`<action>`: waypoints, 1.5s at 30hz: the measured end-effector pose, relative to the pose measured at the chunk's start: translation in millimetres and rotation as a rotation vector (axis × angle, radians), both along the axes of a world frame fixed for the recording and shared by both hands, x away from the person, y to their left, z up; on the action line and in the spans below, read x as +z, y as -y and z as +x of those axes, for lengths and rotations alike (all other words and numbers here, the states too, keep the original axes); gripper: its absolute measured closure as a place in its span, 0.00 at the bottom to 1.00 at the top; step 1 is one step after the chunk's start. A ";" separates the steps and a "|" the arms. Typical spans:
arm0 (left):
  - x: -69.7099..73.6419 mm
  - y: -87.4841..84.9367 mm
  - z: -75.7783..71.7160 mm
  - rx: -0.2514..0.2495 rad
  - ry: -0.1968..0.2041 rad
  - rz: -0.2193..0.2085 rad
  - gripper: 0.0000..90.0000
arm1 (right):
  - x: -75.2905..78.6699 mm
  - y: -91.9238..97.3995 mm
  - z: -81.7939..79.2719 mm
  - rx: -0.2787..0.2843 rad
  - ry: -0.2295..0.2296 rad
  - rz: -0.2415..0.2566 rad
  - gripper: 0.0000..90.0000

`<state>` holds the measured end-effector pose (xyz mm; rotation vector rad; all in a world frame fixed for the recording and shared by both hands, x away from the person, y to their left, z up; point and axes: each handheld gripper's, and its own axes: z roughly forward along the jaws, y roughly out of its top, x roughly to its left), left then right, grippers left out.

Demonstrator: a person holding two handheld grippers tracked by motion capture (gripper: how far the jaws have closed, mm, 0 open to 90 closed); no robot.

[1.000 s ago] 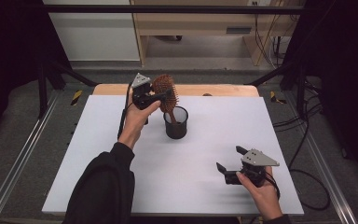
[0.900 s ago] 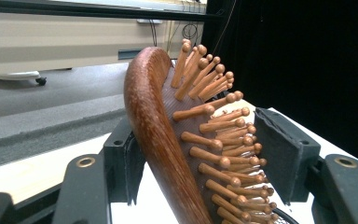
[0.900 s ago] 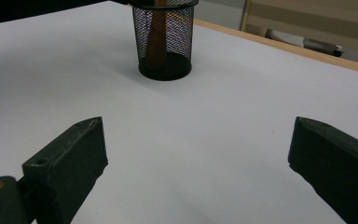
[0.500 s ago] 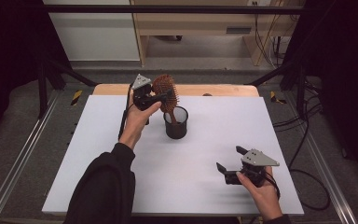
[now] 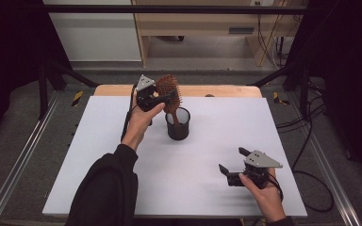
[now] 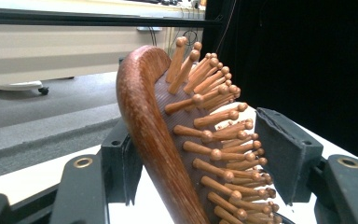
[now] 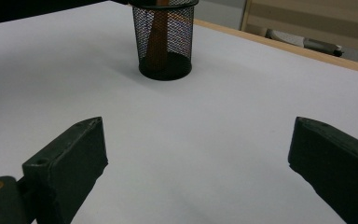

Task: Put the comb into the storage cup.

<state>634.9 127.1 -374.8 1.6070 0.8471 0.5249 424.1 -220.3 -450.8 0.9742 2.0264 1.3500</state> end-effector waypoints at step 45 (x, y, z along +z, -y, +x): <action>-6.0 -1.0 -2.3 0.063 0.002 0.022 0.16 | -0.2 -0.6 -0.2 0.007 -0.003 -0.003 0.05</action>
